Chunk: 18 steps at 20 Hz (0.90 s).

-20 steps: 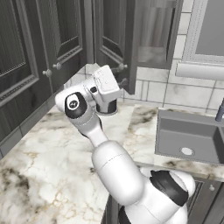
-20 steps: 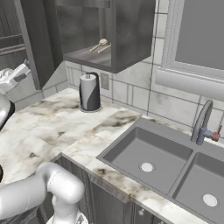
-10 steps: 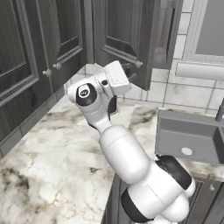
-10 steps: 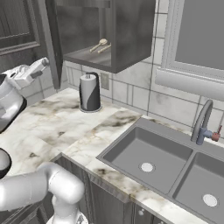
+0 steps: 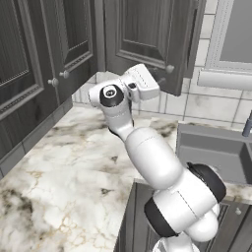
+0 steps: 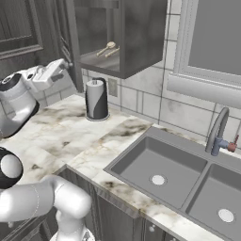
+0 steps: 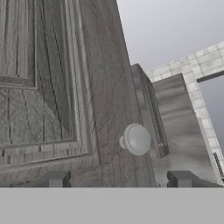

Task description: Pick up the dish brush and dish brush from the sink, and place them back in the cabinet, and close the cabinet door.

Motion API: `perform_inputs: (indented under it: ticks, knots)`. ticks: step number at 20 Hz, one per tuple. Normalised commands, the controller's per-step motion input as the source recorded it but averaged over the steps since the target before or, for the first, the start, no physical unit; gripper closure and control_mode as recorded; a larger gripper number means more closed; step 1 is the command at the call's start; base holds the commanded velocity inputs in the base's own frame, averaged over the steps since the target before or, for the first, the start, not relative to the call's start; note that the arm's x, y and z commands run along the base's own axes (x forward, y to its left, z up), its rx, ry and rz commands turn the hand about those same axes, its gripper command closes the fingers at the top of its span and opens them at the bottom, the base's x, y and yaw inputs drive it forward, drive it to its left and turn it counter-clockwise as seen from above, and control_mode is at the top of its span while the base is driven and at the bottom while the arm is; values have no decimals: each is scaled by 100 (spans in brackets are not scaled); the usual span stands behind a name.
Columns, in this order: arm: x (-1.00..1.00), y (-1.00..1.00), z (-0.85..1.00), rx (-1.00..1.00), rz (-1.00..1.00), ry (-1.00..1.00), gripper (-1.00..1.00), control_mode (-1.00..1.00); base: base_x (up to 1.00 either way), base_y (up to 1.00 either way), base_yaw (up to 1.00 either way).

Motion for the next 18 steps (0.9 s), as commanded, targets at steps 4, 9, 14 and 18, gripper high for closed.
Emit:
perform_inputs:
  ticks: [4, 9, 14, 18]
  knots:
    - [26, -47, 0, 7, 9, 0, -100, -100, 0, 0, 0]
    - [28, -43, 0, 6, 9, 1, -100, -100, 0, 0, 0]
    - [28, -39, 0, 6, 10, 3, -100, -100, 0, 0, 0]
    - [22, -33, 0, 6, 10, 5, -100, -100, 0, 0, 0]
